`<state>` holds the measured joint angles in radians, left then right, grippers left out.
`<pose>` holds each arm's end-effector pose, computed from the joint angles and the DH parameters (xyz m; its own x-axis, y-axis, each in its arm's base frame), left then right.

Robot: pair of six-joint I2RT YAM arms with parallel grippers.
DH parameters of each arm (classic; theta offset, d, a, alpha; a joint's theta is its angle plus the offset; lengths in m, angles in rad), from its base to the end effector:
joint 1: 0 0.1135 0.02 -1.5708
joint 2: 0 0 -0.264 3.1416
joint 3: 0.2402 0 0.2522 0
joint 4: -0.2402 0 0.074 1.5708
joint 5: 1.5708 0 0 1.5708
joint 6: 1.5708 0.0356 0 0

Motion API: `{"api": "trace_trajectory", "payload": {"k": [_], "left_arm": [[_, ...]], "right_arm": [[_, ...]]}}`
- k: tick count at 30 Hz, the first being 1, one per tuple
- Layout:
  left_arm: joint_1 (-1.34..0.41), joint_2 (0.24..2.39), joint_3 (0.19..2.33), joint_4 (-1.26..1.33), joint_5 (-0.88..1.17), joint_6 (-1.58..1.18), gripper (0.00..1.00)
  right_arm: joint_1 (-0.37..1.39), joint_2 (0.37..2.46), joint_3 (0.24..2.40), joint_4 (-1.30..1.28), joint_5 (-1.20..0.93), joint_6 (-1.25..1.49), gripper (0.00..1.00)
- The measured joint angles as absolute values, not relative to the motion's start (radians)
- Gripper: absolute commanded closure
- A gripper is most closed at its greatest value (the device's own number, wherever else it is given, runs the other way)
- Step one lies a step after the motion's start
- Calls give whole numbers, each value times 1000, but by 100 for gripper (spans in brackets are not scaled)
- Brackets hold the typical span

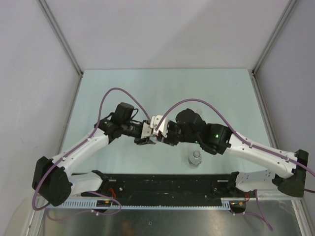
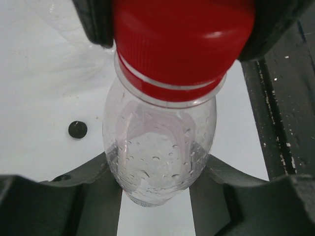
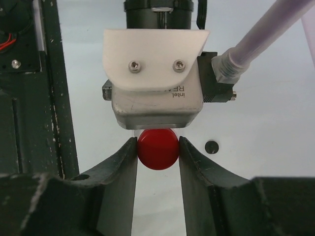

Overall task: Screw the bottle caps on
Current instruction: Screw the bottle cap onto the plastic bottle.

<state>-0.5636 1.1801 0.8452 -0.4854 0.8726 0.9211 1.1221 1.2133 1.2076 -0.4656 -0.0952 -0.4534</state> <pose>0.1854 -0.1495 0.2629 0.2511 0.4468 -0.8587 0.9672 -0.1512 0.2042 0.1143 0.2451 0.3697 0.2319 -0.5235 -0.8199 -0.9256 0.1404 -0.3515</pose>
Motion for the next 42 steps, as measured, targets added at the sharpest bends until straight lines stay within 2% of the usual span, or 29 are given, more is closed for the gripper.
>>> {"api": "trace_trajectory", "payload": {"k": [10,17,27,37,38,42], "left_arm": [[-543,1222,944,-537,738,872,49],[-521,1226,971,-495,720,775,49],[-535,1226,954,-400,560,685,49],[-556,1226,894,-271,493,654,50],[-558,1226,891,-264,491,654,50],[-562,1225,875,-223,490,663,50]], "right_arm": [[1116,1256,1208,-374,153,-55,100],[1163,1289,1208,-308,469,291,100],[1189,1370,1208,-266,825,855,100],[1216,1404,1189,-294,992,1139,99],[1216,1405,1187,-296,996,1152,94],[1219,1404,1185,-287,1013,1137,54]]}}
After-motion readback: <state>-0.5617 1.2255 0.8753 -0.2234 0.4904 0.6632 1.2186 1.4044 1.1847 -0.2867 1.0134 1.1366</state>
